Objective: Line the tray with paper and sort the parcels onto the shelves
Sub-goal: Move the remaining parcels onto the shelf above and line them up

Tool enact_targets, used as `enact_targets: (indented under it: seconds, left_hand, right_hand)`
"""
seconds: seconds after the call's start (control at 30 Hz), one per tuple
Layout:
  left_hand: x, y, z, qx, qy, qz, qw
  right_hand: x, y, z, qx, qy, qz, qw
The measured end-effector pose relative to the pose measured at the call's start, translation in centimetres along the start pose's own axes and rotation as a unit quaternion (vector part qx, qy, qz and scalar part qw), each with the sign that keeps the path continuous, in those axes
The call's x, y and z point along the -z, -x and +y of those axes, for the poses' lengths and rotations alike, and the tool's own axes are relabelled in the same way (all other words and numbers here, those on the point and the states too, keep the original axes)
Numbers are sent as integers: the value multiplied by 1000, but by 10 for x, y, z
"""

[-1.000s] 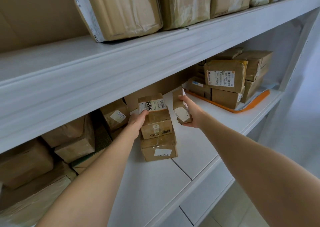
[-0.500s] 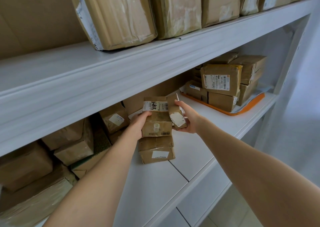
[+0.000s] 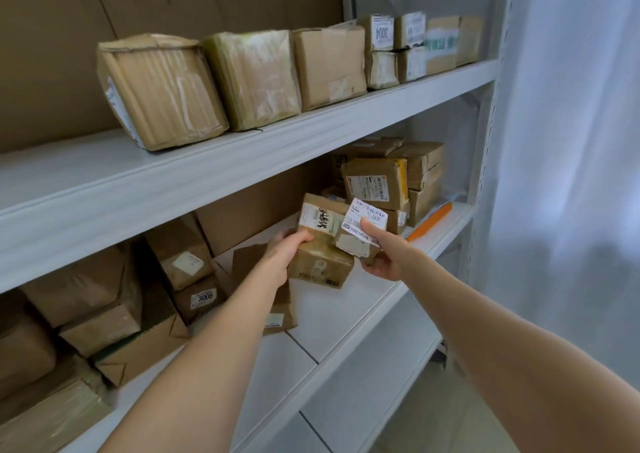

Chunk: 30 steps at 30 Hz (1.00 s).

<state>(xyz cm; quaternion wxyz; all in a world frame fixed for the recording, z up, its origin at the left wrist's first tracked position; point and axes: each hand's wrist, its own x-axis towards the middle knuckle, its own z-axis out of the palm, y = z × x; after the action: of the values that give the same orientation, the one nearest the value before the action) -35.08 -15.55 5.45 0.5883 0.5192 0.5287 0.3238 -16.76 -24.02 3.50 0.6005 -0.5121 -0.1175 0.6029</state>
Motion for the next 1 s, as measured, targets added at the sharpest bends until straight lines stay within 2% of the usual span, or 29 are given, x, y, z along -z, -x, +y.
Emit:
enact_targets:
  seconds: [0.2, 0.37, 0.53, 0.7, 1.0]
  left_hand:
    - [-68, 45, 13, -52, -26, -39, 998]
    - [-112, 75, 26, -92, -55, -64, 992]
    - [-160, 113, 57, -157, -59, -98, 981]
    - [-191, 141, 98, -234, -48, -82, 968]
    - [-208, 166, 205, -311, -30, -61, 948]
  right_hand:
    - [58, 56, -19, 58, -24, 57, 996]
    - [98, 98, -39, 65, -53, 77, 994]
    - [131, 140, -71, 143, -84, 111, 980]
    - [140, 178, -114, 224, -139, 102, 959]
    - [119, 199, -201, 329, -222, 81, 914]
